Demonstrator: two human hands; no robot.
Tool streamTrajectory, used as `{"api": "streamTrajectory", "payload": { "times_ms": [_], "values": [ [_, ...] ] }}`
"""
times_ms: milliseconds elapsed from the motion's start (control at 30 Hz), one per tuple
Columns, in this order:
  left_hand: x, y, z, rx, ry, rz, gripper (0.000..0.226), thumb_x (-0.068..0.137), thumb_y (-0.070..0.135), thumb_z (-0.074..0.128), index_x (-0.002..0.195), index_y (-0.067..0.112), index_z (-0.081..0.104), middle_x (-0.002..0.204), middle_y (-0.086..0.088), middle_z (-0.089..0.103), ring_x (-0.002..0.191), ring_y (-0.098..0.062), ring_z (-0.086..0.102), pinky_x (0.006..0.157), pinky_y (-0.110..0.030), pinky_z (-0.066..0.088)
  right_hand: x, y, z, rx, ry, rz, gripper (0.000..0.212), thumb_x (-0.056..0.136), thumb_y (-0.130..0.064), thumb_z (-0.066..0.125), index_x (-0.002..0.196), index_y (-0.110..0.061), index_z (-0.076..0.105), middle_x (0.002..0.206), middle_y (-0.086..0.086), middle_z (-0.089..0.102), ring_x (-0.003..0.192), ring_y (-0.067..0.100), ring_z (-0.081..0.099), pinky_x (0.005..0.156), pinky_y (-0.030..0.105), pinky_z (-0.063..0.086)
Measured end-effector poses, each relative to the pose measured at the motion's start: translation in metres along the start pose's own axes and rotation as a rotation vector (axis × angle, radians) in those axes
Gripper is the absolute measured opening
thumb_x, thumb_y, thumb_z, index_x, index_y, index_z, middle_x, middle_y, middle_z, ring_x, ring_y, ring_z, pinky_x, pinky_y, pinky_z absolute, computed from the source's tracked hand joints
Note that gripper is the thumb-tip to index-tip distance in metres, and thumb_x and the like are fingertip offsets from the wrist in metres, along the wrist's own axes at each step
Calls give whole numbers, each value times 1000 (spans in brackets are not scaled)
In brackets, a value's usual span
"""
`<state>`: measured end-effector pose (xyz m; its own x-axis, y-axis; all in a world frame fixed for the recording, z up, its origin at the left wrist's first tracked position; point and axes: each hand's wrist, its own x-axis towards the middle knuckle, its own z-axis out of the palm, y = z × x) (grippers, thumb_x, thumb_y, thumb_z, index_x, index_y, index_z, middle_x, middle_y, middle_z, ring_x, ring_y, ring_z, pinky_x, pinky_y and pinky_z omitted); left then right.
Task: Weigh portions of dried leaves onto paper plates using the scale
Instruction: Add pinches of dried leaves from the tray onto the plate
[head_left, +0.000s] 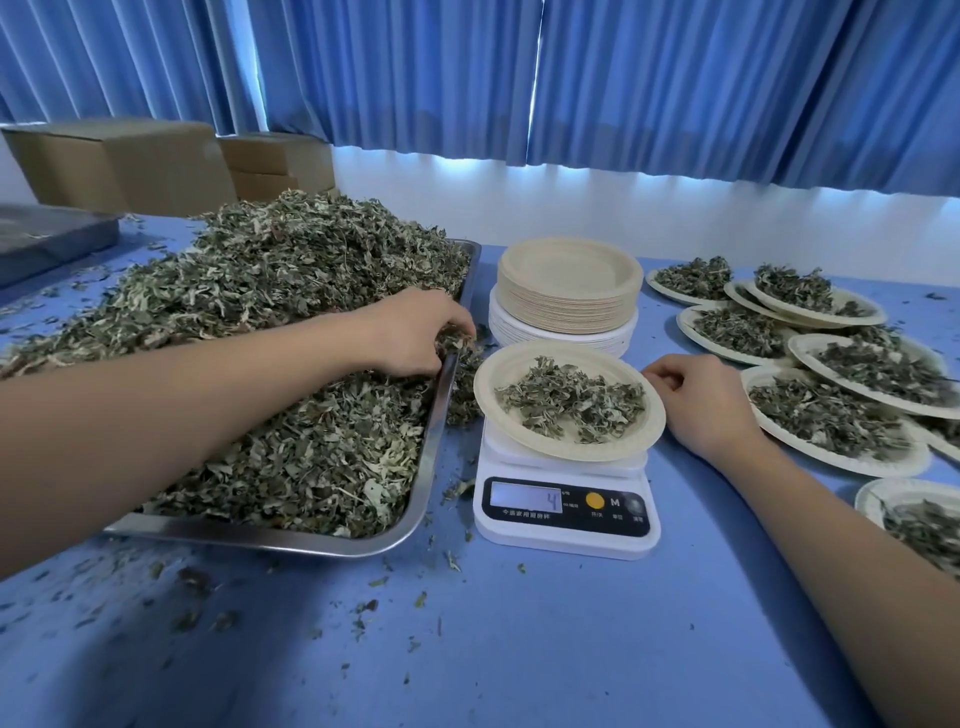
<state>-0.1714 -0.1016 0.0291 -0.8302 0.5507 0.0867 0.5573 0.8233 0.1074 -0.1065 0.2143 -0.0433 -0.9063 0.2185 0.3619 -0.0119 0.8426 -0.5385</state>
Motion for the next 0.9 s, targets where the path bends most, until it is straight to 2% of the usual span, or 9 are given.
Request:
{"api": "streamTrajectory", "payload": {
  "times_ms": [67, 133, 233, 367, 467, 633, 733, 800, 900],
  "values": [
    [-1, 2, 0, 18, 95, 7, 49, 79, -4, 59, 119, 22, 69, 123, -3, 67, 108, -24, 63, 95, -32, 51, 0, 1, 0, 3, 2, 0, 16, 93, -19, 63, 84, -22, 76, 65, -5, 67, 66, 13, 61, 65, 32, 47],
    [0, 1, -7, 9, 162, -5, 36, 78, -3, 61, 102, 21, 74, 104, -1, 72, 94, -22, 66, 87, -38, 56, 0, 1, 0, 5, 1, -1, 17, 93, -19, 63, 83, -22, 76, 64, -6, 66, 65, 11, 60, 64, 32, 46],
    [2, 0, -18, -24, 229, -37, 28, 75, -2, 66, 89, 21, 74, 89, 2, 70, 78, -17, 66, 72, -34, 56, 0, 1, 1, 2, 4, 0, 17, 93, -20, 63, 83, -23, 76, 64, -6, 66, 66, 13, 61, 65, 33, 49],
    [3, 6, -23, -61, 269, -6, 20, 76, 2, 71, 86, 18, 77, 86, 3, 71, 82, -15, 62, 76, -26, 48, 1, 2, 1, 5, 9, -3, 16, 92, -20, 64, 81, -23, 75, 63, -8, 66, 65, 10, 60, 63, 32, 46],
    [6, 21, -36, -261, 351, 9, 16, 76, 6, 77, 83, 21, 76, 78, 7, 70, 76, -11, 63, 71, -24, 47, 0, 2, 0, -6, 6, -3, 16, 92, -20, 63, 81, -24, 75, 64, -7, 67, 65, 10, 60, 61, 30, 43],
    [5, 60, -41, -674, 154, 141, 19, 77, 17, 85, 94, 15, 76, 88, -5, 76, 73, -7, 69, 69, -19, 55, 1, 1, 0, -3, 5, -2, 17, 93, -19, 63, 81, -25, 74, 64, -10, 65, 65, 5, 59, 61, 29, 41],
    [7, 72, -31, -671, 75, 144, 27, 81, 40, 79, 98, 20, 76, 99, -7, 75, 90, -21, 71, 88, -33, 55, 0, 2, 0, 5, 5, -1, 17, 93, -19, 63, 81, -24, 74, 65, -9, 66, 65, 5, 59, 58, 27, 42],
    [9, 67, -28, -685, 132, 85, 31, 91, 49, 63, 96, 22, 76, 98, -5, 74, 93, -23, 69, 87, -36, 56, 0, 2, 0, 8, 6, -8, 17, 93, -18, 63, 81, -23, 75, 63, -9, 65, 63, 5, 59, 56, 24, 42],
    [8, 47, -30, -502, 212, -28, 22, 98, 28, 54, 95, 20, 74, 87, 6, 71, 81, -20, 67, 74, -28, 53, 0, 2, 1, 10, 5, -9, 17, 93, -18, 63, 82, -23, 75, 62, -10, 64, 63, 5, 58, 58, 28, 40]
  ]
}}
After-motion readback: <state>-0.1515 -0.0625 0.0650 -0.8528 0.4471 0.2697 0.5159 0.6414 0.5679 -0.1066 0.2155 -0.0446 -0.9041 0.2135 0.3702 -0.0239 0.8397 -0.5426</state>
